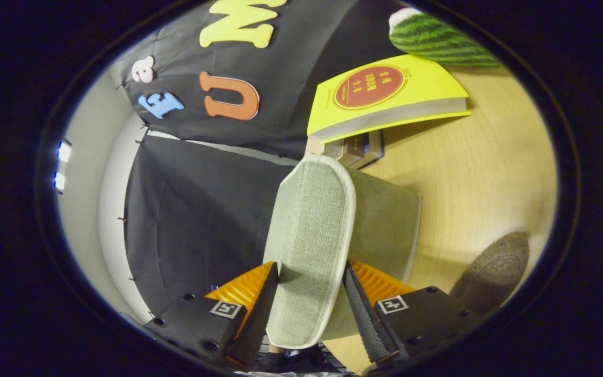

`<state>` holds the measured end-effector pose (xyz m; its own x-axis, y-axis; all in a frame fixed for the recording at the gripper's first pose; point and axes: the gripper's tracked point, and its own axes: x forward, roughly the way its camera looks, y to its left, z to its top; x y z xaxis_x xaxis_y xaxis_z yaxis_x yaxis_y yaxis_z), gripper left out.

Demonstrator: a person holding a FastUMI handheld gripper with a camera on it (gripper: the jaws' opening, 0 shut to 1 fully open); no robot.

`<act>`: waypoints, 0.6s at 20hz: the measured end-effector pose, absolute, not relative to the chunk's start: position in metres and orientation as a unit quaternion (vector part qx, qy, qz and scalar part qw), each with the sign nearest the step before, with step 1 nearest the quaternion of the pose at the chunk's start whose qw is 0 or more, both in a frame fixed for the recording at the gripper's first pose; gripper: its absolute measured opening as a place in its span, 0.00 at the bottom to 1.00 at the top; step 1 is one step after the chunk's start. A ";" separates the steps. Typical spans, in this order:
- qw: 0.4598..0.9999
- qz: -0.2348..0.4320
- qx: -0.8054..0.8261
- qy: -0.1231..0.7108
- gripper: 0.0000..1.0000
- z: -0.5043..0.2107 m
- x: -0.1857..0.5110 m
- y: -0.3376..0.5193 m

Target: Open the storage box then place both shoes into the box .Put the left shoe in first, then the right shoe, with the right side of both shoes facing outward in a uniform manner.

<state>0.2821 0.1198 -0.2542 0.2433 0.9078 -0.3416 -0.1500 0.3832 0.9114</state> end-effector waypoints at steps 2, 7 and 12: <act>0.685 0.386 0.396 0.475 0.72 -0.256 0.283 0.119; 0.686 0.375 0.389 0.486 0.63 -0.258 0.279 0.118; 0.722 0.347 0.355 0.482 0.45 -0.249 0.281 0.106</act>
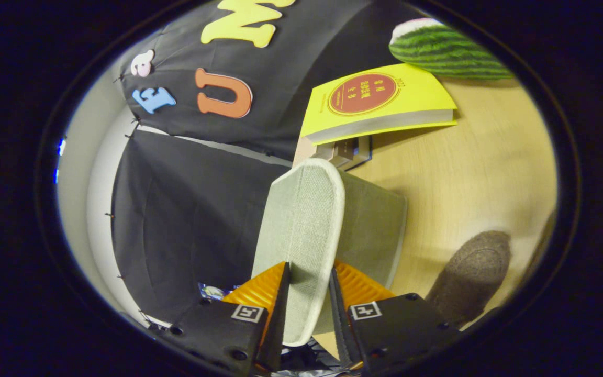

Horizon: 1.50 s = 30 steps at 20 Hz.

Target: Open the storage box then place both shoes into the box .Put the left shoe in first, then the right shoe, with the right side of both shoes facing outward in a uniform manner.

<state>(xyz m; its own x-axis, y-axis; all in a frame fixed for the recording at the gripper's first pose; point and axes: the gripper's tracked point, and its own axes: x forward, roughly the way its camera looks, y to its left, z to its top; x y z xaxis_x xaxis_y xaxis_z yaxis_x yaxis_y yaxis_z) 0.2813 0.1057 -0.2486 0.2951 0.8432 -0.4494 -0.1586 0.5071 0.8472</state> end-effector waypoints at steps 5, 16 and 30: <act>0.743 0.329 0.334 0.478 0.26 -0.235 0.276 0.104; 0.768 0.283 0.313 0.481 0.08 -0.206 0.260 0.108; 0.800 0.288 0.264 0.455 0.07 -0.123 0.257 0.166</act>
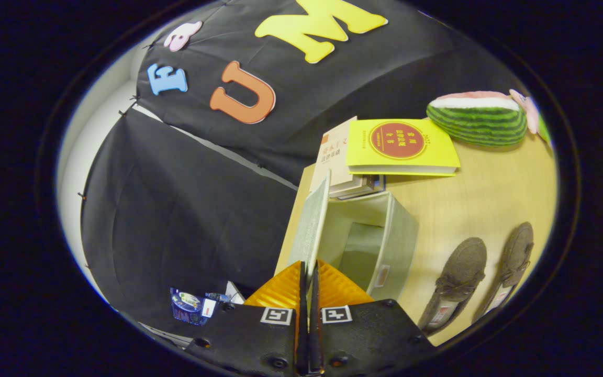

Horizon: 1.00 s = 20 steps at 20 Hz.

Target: Open the storage box then place both shoes into the box .Put the left shoe in first, then the right shoe, with the right side of both shoes facing outward in a uniform manner.

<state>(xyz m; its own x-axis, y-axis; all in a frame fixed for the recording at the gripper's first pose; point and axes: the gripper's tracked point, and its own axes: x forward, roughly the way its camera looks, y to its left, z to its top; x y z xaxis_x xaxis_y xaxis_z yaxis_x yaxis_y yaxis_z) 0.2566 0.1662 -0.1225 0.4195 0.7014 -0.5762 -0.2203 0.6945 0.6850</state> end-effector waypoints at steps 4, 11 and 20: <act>0.804 0.297 0.237 0.456 0.07 -0.114 0.256 0.201; 0.807 0.306 0.230 0.449 0.07 -0.088 0.256 0.246; 0.812 0.311 0.227 0.439 0.09 -0.069 0.251 0.323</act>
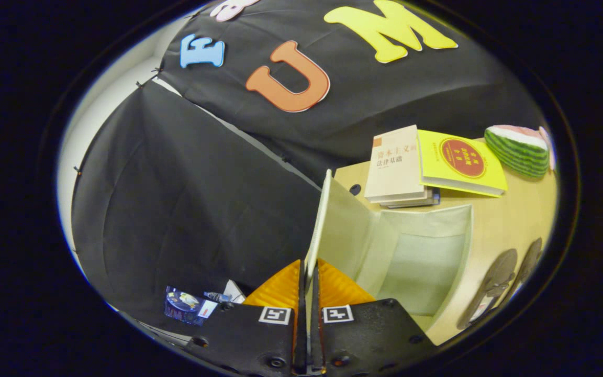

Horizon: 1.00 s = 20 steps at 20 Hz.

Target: Open the storage box then place both shoes into the box .Put the left shoe in first, then the right shoe, with the right side of both shoes facing outward in a uniform manner.

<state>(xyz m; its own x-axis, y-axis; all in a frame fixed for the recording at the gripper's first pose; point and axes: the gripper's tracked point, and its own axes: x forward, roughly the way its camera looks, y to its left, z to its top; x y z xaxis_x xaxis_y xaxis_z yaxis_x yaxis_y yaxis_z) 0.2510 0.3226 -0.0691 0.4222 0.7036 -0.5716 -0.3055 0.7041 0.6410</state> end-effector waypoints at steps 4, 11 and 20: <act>0.806 0.337 0.222 0.433 0.27 -0.073 0.241 0.368; 0.848 0.310 0.128 0.411 1.00 -0.093 0.223 0.368; 0.857 0.272 0.120 0.421 1.00 -0.113 0.212 0.295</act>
<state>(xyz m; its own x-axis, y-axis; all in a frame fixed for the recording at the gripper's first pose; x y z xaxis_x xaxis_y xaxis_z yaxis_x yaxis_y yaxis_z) 0.2120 0.2947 -0.1127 0.4976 0.5676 -0.6559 -0.3660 0.8230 0.4345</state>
